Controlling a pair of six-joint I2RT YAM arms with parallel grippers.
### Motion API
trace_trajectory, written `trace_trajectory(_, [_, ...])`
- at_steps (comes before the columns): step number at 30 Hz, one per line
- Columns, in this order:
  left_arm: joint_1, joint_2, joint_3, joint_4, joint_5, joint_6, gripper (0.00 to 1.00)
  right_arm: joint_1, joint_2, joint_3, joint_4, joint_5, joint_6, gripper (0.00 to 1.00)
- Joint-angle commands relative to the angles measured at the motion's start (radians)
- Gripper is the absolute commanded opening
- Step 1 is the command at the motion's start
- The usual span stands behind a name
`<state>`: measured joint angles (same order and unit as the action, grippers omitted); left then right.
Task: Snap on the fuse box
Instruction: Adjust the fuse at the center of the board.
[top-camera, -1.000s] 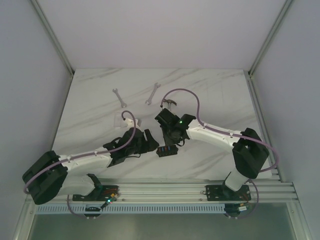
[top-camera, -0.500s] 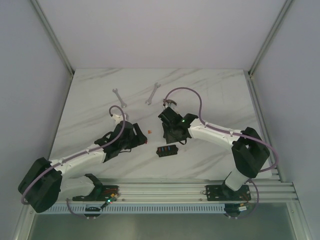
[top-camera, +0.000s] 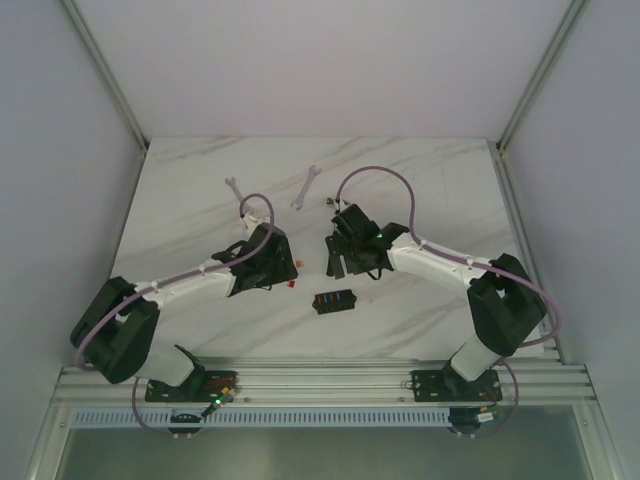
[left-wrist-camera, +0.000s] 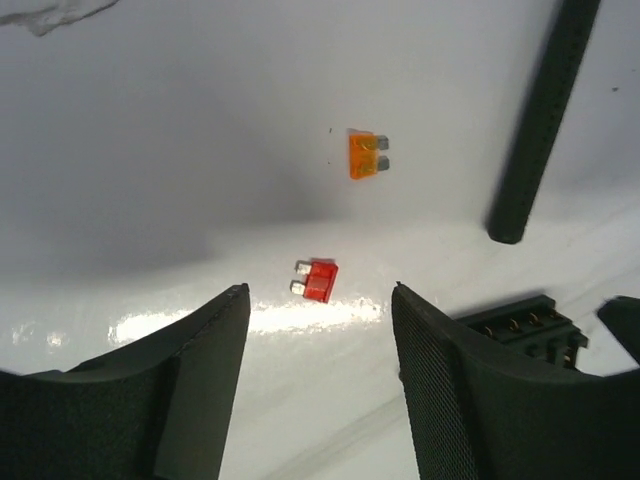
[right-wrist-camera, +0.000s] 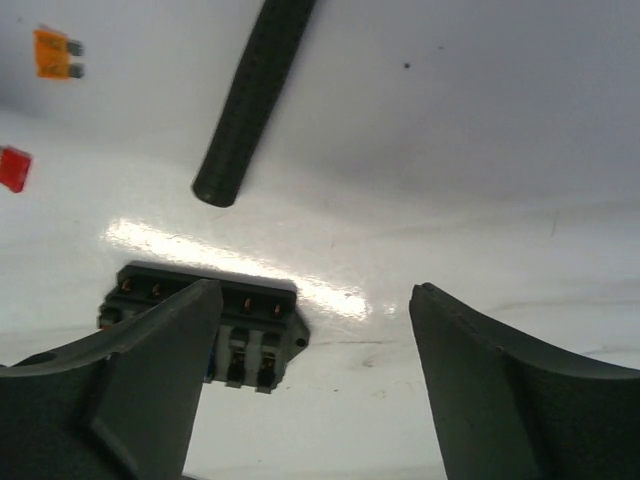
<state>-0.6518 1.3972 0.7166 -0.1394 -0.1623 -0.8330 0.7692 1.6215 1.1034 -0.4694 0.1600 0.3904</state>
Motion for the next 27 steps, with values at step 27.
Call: trace_trajectory(27, [-0.134, 0.347, 0.297, -0.251, -0.021, 0.011, 0.4, -0.09, -0.055, -0.089, 0.084, -0.028, -0.071, 1.0])
